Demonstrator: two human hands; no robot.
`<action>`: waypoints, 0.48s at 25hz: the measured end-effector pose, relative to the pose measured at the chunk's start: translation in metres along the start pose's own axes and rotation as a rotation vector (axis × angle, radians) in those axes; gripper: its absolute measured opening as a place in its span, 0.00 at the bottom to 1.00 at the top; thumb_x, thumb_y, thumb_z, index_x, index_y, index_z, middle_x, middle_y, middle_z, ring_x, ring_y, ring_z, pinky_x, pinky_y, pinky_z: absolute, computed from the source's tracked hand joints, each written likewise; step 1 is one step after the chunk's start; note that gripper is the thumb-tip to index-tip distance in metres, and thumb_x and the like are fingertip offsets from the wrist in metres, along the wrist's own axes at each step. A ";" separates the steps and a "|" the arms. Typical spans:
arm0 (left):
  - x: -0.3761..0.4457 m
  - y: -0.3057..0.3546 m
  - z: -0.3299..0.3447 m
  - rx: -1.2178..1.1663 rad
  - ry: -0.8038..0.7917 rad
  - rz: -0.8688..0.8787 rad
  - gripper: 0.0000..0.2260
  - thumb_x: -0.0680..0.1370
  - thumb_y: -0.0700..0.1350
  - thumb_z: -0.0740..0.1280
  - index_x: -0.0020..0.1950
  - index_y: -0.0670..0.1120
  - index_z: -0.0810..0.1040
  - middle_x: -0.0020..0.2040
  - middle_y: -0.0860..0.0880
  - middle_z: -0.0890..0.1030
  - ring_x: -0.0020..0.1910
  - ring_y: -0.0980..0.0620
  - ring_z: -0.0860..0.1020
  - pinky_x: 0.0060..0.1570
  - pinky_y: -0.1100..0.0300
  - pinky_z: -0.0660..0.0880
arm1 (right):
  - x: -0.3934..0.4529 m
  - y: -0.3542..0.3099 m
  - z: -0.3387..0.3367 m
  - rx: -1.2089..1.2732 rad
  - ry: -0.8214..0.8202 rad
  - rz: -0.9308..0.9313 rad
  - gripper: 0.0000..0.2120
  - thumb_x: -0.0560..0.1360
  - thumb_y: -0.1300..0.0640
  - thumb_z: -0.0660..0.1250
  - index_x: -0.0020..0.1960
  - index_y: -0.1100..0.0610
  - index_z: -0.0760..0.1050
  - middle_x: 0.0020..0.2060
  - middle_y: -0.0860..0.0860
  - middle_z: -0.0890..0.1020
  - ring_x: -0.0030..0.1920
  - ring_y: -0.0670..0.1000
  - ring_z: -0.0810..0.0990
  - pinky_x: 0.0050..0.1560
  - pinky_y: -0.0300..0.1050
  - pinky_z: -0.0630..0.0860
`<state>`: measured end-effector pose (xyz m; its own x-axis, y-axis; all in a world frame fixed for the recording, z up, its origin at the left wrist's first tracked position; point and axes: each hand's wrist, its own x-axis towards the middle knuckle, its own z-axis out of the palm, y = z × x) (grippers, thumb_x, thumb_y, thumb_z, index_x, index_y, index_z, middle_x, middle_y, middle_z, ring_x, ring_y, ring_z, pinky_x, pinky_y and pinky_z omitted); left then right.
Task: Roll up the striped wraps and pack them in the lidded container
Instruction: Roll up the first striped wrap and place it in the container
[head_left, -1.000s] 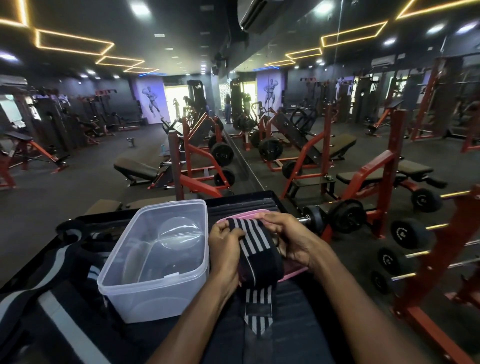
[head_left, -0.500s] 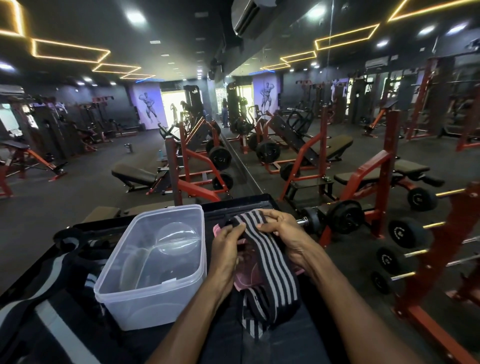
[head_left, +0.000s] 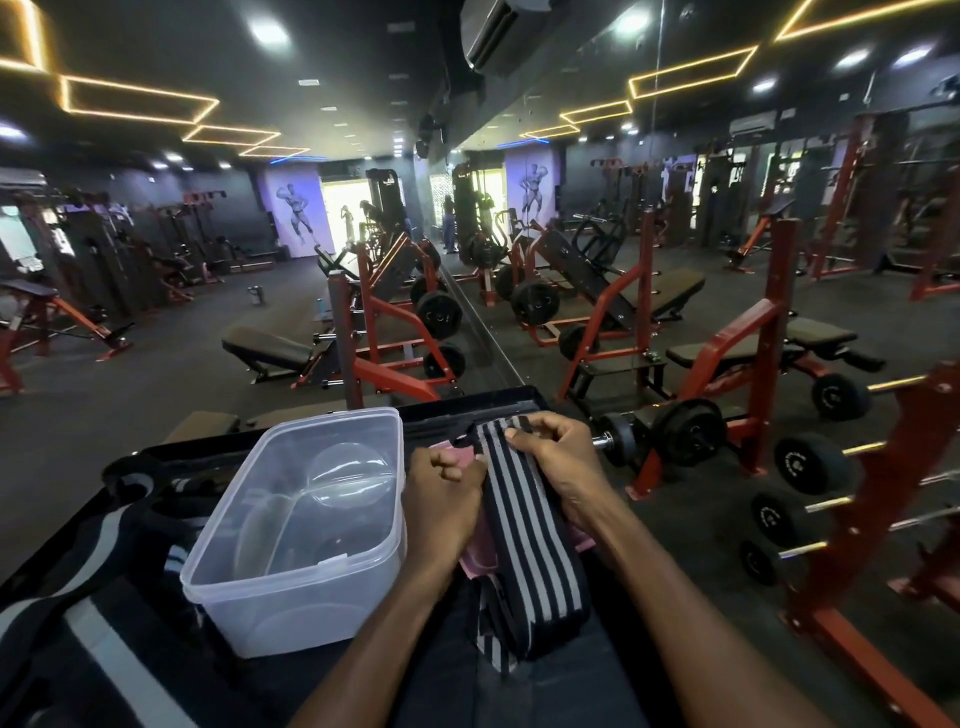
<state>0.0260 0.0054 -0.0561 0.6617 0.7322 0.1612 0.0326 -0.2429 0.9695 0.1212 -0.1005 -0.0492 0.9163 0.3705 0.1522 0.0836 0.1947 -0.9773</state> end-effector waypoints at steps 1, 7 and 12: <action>-0.003 0.003 -0.001 0.061 0.018 0.086 0.09 0.77 0.47 0.71 0.53 0.45 0.77 0.47 0.48 0.82 0.42 0.56 0.79 0.40 0.68 0.72 | 0.000 0.001 0.002 -0.045 0.003 -0.022 0.04 0.73 0.66 0.73 0.46 0.60 0.83 0.40 0.52 0.86 0.40 0.46 0.84 0.42 0.37 0.79; -0.002 0.010 0.000 0.011 -0.095 0.154 0.12 0.80 0.50 0.67 0.62 0.48 0.77 0.55 0.51 0.82 0.48 0.60 0.79 0.44 0.71 0.72 | -0.006 -0.006 0.011 0.263 -0.263 0.156 0.10 0.77 0.67 0.63 0.56 0.69 0.79 0.41 0.60 0.82 0.37 0.51 0.81 0.34 0.41 0.76; 0.003 0.010 -0.003 -0.383 -0.086 -0.104 0.10 0.79 0.36 0.65 0.54 0.47 0.82 0.51 0.46 0.86 0.51 0.49 0.84 0.57 0.53 0.80 | 0.000 0.006 0.009 -0.245 -0.065 -0.175 0.09 0.73 0.60 0.74 0.53 0.54 0.84 0.48 0.49 0.85 0.48 0.45 0.83 0.50 0.42 0.78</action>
<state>0.0261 0.0075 -0.0451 0.7303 0.6807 0.0581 -0.1677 0.0962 0.9811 0.1186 -0.0913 -0.0537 0.8532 0.4096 0.3228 0.3372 0.0389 -0.9406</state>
